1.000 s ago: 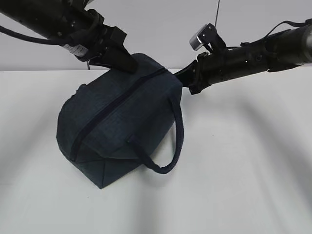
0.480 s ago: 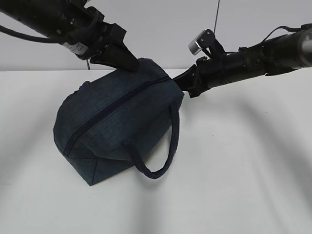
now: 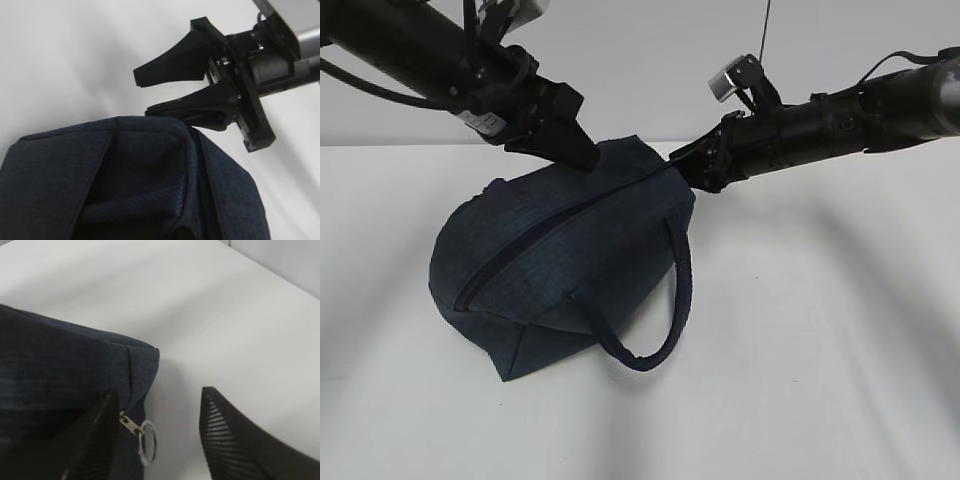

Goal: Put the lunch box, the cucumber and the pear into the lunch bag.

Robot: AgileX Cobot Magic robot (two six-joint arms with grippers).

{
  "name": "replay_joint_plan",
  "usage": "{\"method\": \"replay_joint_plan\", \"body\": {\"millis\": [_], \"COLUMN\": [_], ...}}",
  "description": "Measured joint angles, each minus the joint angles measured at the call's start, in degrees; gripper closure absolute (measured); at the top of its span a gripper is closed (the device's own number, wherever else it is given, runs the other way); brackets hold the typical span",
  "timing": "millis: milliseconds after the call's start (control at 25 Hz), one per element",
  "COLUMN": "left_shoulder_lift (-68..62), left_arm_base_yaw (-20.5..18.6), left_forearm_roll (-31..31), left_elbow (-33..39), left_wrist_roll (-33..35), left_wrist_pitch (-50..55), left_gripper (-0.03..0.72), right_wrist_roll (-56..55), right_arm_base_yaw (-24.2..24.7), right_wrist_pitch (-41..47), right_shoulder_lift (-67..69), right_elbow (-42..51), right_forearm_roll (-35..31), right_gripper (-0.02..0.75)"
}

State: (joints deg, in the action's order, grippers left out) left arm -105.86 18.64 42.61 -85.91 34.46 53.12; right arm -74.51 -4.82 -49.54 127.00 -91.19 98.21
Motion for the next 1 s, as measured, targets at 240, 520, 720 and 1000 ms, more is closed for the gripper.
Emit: {"method": "replay_joint_plan", "body": {"millis": [240,520,720,1000], "left_shoulder_lift": [-0.17,-0.17,-0.11,3.63], "left_arm_base_yaw": [-2.38,-4.40,-7.12,-12.83], "left_forearm_roll": [-1.30,-1.92,-2.09,-2.41], "left_elbow": [0.00,0.00,0.00,0.00], "left_wrist_roll": [-0.04,-0.04,-0.04,-0.04], "left_wrist_pitch": [-2.27,-4.75,-5.94,-5.92], "left_gripper": [0.412,0.218,0.211,0.211], "right_wrist_roll": [-10.18,-27.05,-31.58,-33.85], "right_arm_base_yaw": [0.00,0.00,0.11,1.97], "right_wrist_pitch": [7.17,10.21,10.64,10.87], "right_shoulder_lift": [-2.26,-6.82,-8.43,-12.00], "right_elbow": [-0.96,-1.20,-1.20,0.64], "right_forearm_roll": [5.73,7.18,7.18,7.18], "right_gripper": [0.302,0.302,0.298,0.298]}}
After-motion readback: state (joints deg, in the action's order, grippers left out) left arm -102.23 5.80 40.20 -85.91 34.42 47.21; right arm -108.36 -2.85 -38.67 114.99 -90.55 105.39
